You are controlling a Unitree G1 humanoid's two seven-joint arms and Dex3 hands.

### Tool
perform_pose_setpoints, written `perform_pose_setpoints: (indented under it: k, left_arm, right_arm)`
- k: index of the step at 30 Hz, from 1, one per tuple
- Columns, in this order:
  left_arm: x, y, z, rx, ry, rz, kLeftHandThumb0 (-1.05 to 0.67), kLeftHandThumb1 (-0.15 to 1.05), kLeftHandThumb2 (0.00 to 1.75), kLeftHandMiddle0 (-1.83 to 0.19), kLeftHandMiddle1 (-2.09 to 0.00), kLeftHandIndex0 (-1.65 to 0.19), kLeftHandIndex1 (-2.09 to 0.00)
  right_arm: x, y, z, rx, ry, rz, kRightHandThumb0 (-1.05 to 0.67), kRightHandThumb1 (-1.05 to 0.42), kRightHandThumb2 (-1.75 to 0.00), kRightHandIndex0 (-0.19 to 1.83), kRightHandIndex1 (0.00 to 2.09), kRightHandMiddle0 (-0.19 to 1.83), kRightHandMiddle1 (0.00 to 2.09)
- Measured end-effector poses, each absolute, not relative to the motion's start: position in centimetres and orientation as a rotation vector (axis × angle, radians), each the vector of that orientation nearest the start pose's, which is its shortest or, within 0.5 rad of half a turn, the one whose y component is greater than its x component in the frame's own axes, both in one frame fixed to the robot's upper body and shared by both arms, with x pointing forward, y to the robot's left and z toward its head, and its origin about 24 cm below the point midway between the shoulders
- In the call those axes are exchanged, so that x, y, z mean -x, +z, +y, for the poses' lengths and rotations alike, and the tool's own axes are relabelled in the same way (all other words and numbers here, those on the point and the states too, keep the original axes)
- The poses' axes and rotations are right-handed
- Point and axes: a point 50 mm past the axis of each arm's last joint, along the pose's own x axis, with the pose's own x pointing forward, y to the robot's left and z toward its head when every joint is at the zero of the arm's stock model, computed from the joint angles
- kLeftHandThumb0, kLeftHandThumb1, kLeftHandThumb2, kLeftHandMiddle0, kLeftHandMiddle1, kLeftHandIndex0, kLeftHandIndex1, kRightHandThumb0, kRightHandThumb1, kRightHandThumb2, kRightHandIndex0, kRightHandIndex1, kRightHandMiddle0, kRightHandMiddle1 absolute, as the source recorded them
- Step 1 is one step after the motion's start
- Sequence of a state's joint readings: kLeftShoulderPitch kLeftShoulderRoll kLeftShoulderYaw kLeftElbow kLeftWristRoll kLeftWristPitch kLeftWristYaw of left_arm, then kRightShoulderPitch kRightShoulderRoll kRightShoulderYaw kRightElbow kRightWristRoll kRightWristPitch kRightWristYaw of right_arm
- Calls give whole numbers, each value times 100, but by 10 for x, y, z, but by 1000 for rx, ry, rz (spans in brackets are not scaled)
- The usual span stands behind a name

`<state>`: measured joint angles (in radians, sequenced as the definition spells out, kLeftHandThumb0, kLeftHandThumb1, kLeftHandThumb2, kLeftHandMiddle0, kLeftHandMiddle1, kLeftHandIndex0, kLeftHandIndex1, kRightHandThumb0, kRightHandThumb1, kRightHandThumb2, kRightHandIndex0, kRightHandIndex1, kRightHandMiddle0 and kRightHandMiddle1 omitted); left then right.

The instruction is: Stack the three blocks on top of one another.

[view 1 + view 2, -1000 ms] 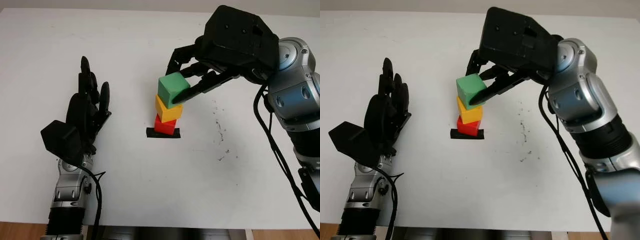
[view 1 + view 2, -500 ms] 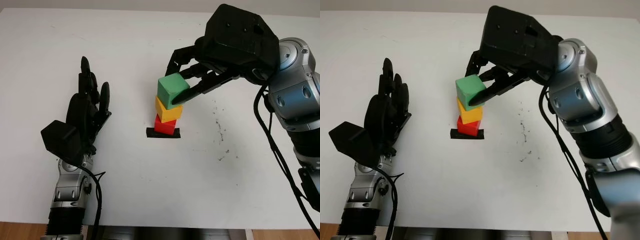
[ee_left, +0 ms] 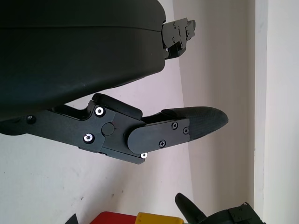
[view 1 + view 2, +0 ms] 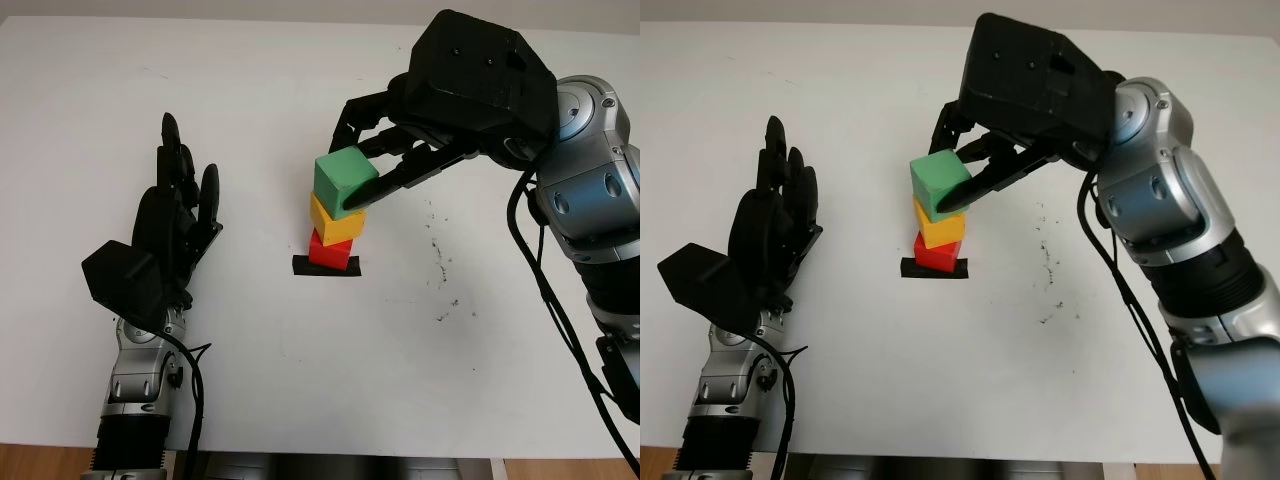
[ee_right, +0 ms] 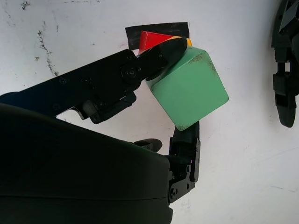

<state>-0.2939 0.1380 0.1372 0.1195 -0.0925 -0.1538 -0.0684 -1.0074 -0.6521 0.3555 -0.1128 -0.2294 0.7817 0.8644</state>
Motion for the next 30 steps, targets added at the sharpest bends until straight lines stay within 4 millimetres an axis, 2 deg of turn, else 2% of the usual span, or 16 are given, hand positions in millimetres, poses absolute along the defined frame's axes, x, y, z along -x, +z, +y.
perform_pose_setpoints:
  k: [7, 11, 14, 15, 19, 26, 30]
  left_arm:
    - [-304, 113, 186, -36, 3, -333, -73, 105, 57, 19, 0, 19, 0]
    - [-304, 113, 186, -36, 4, -333, -73, 105, 58, 19, 0, 19, 0]
    - [-304, 113, 186, -36, 4, -333, -73, 105, 58, 19, 0, 19, 0]
    - [-304, 113, 186, -36, 4, -333, -73, 105, 58, 19, 0, 19, 0]
    - [-303, 113, 186, -36, 3, -334, -73, 105, 58, 19, 0, 19, 0]
    - [-303, 113, 186, -31, 6, -339, -73, 105, 56, 19, -1, 19, 0]
    - [-303, 114, 186, -29, 5, -340, -73, 105, 57, 19, 0, 19, 0]
  right_arm:
    - [-331, 269, -131, 1020, 615, 48, -48, -102, -5, 35, 6, 24, 164]
    - [-331, 269, -131, 1060, 610, 12, -53, -99, -5, 33, 4, 24, 153]
    - [-331, 268, -132, 1059, 608, 13, -61, -94, -4, 25, 1, 10, 135]
    - [-331, 267, -133, 1055, 607, 18, -63, -92, -5, 22, 1, 7, 122]
    - [-331, 259, -136, 1045, 616, 42, -69, -88, -5, 15, 2, 7, 89]
    - [-326, 260, -136, 1041, 667, 12, -76, -89, -5, 7, 2, 1, 64]
    - [-324, 260, -138, 1046, 701, 25, -81, -89, -6, -5, 2, -4, 27]
